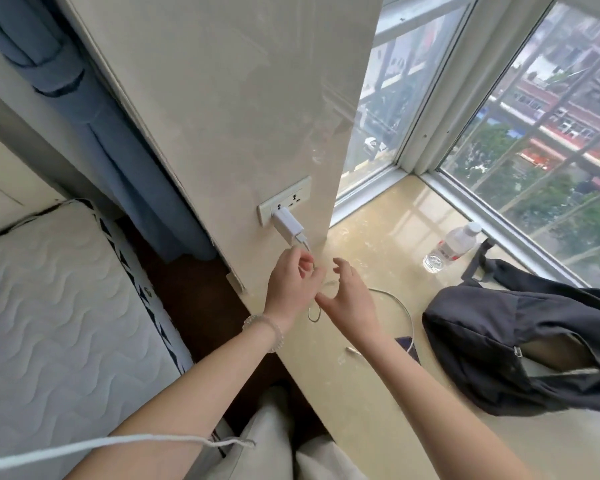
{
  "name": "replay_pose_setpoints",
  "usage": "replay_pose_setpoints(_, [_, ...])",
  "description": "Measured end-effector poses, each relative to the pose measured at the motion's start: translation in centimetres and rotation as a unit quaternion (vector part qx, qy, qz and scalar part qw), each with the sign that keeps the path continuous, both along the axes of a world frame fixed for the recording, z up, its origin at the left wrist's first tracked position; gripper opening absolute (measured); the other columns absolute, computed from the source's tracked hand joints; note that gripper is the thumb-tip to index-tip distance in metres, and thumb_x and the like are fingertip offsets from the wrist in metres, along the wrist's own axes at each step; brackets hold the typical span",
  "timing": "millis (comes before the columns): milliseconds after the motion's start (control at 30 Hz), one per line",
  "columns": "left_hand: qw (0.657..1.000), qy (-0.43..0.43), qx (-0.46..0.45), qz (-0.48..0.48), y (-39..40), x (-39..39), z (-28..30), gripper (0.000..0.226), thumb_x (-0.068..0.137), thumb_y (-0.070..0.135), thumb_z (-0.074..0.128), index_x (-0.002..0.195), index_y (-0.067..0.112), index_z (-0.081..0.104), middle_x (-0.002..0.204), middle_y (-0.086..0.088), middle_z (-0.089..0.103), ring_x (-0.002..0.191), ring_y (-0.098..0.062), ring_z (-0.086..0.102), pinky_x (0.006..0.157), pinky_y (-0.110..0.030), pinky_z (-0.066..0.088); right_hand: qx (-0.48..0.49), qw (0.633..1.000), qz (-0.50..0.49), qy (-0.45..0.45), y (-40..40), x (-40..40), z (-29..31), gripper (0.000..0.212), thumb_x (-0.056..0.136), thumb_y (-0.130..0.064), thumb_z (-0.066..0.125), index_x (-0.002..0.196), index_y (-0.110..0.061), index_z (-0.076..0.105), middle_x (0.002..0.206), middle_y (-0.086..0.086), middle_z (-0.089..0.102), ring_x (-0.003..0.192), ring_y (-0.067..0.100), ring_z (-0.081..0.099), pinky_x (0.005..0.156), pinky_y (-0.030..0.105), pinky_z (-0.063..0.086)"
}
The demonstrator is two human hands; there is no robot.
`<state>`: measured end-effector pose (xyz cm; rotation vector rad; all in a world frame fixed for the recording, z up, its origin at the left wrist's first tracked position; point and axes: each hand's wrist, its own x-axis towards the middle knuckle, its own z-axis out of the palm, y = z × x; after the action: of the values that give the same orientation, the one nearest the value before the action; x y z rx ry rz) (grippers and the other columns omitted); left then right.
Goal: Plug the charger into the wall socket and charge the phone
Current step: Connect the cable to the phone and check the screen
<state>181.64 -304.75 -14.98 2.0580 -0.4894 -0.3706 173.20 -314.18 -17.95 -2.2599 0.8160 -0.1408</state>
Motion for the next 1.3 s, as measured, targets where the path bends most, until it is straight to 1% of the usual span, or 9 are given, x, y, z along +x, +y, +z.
replay_pose_setpoints(100, [0.991,-0.065,0.031,-0.113,-1.2,-1.7,-0.8,0.016,0.078,0.034,0.061,0.086,0.029,0.048,0.081,0.015,0.048,0.076,0.000,0.049,0.066,-0.005,0.037,0.006,0.999,-0.029,0.019,-0.3,-2.4,-1.4,0.071,0.078,-0.042,0.064,0.138,-0.018,0.036,0.137,0.001,0.050,0.119,0.017,0.052,0.084,0.029,0.044])
replay_pose_setpoints(200, [0.971,-0.099,0.061,-0.211,-2.6,-3.0,-2.3,0.015,0.081,0.027,0.063,0.092,0.021,0.054,0.084,0.011,0.049,0.075,-0.003,0.043,0.066,-0.012,0.035,0.021,0.997,-0.063,0.035,-1.1,-5.1,-3.1,0.067,0.080,-0.040,0.064,0.138,-0.016,0.038,0.136,0.003,0.052,0.122,0.019,0.050,0.092,0.033,0.044])
replay_pose_setpoints(367, [0.949,-0.084,0.084,-0.291,-5.2,-4.4,-5.9,0.016,0.084,0.024,0.064,0.095,0.014,0.058,0.088,0.002,0.058,0.079,-0.013,0.053,0.071,-0.021,0.038,0.047,0.986,-0.136,0.081,-2.6,-10.1,-7.1,0.058,0.083,-0.029,0.062,0.136,-0.016,0.042,0.136,0.000,0.053,0.125,0.017,0.046,0.098,0.034,0.041])
replay_pose_setpoints(533, [0.942,-0.021,0.120,-0.313,-6.8,-5.9,-11.3,0.014,0.085,0.024,0.062,0.095,0.015,0.059,0.088,0.004,0.054,0.077,-0.011,0.048,0.072,-0.026,0.040,0.055,0.982,-0.127,0.128,-2.3,-12.5,-12.3,0.048,0.087,-0.019,0.058,0.133,-0.013,0.049,0.131,0.006,0.057,0.121,0.026,0.049,0.097,0.039,0.044])
replay_pose_setpoints(733, [0.936,0.046,0.180,-0.298,-5.6,-7.0,-18.2,0.014,0.086,0.028,0.059,0.096,0.018,0.057,0.092,0.003,0.055,0.078,-0.014,0.052,0.071,-0.027,0.041,0.021,0.981,-0.049,0.184,-1.4,-12.0,-19.0,0.034,0.088,-0.010,0.050,0.121,-0.011,0.057,0.113,0.011,0.060,0.102,0.033,0.053,0.083,0.041,0.045])
replay_pose_setpoints(933, [0.938,0.059,0.191,-0.282,-4.5,-7.3,-21.2,0.010,0.087,0.021,0.058,0.094,0.014,0.059,0.092,0.001,0.056,0.080,-0.018,0.057,0.075,-0.033,0.047,-0.084,0.970,-0.019,0.226,-0.7,-11.7,-22.4,0.013,0.092,-0.012,0.047,0.098,-0.011,0.059,0.099,0.010,0.059,0.095,0.033,0.051,0.069,0.036,0.023])
replay_pose_setpoints(1033, [0.941,0.065,0.190,-0.274,-4.3,-7.4,-21.0,0.012,0.088,0.022,0.058,0.096,0.012,0.060,0.094,0.000,0.058,0.080,-0.017,0.057,0.076,-0.032,0.048,-0.083,0.977,-0.063,0.187,-0.9,-11.7,-22.3,0.010,0.094,-0.012,0.049,0.094,-0.011,0.059,0.093,0.011,0.059,0.090,0.034,0.051,0.068,0.036,0.025])
replay_pose_setpoints(1167, [0.950,0.124,0.162,-0.235,-4.6,-8.3,-19.1,0.021,0.087,0.027,0.061,0.103,0.014,0.064,0.095,0.003,0.061,0.076,-0.010,0.057,0.071,-0.024,0.044,0.004,0.981,-0.191,0.029,-1.0,-12.1,-19.6,0.011,0.094,-0.014,0.052,0.095,-0.009,0.062,0.091,0.008,0.060,0.086,0.027,0.052,0.071,0.039,0.043])
replay_pose_setpoints(1300, [0.958,0.203,0.093,-0.182,-6.0,-9.4,-16.7,0.020,0.086,0.022,0.066,0.105,0.017,0.070,0.088,0.007,0.067,0.072,-0.002,0.058,0.066,-0.009,0.043,0.106,0.955,-0.271,-0.064,-0.9,-12.5,-16.8,0.006,0.093,-0.017,0.056,0.094,-0.018,0.061,0.093,0.000,0.061,0.084,0.007,0.056,0.072,0.021,0.045])
